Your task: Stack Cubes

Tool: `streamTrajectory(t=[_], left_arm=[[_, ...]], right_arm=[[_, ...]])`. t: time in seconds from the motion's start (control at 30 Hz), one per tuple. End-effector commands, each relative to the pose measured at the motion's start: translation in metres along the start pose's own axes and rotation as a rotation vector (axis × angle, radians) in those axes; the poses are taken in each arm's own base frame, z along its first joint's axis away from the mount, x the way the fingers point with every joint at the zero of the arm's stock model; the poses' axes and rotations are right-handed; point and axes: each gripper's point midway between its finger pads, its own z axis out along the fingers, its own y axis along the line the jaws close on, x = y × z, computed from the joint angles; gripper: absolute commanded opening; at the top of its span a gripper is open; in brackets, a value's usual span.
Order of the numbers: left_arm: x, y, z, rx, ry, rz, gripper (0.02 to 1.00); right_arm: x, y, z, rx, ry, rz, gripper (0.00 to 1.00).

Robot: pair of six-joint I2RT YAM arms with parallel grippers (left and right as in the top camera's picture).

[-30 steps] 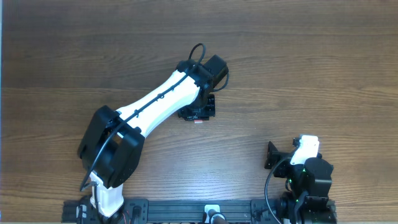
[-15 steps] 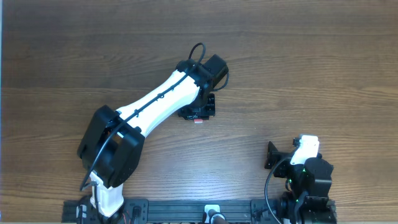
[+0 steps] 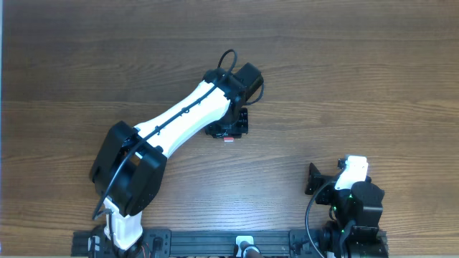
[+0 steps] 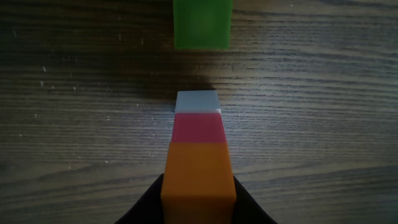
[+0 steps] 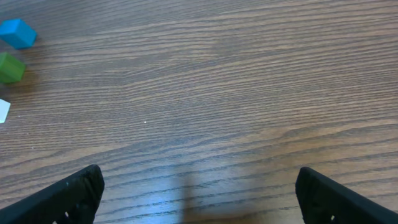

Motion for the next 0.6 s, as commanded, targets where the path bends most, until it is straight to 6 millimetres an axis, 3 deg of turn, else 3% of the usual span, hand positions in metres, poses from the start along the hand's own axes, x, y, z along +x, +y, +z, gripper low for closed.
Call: streamTrajectory(t=[0.03,0.6], left_arm=[[-0.0065,0.0012,0.0009,-0.007,-0.011,0.010,0.321],[-0.0090,0.0024,0.0008,-0.012,-0.021,0.011,0.459]], right_arm=[[0.0000,-0.0002,0.0001,0.000,-0.005,-0.003,0.993],[-0.0001,-0.0002,0.0001,0.000,-0.006,-0.003,0.993]])
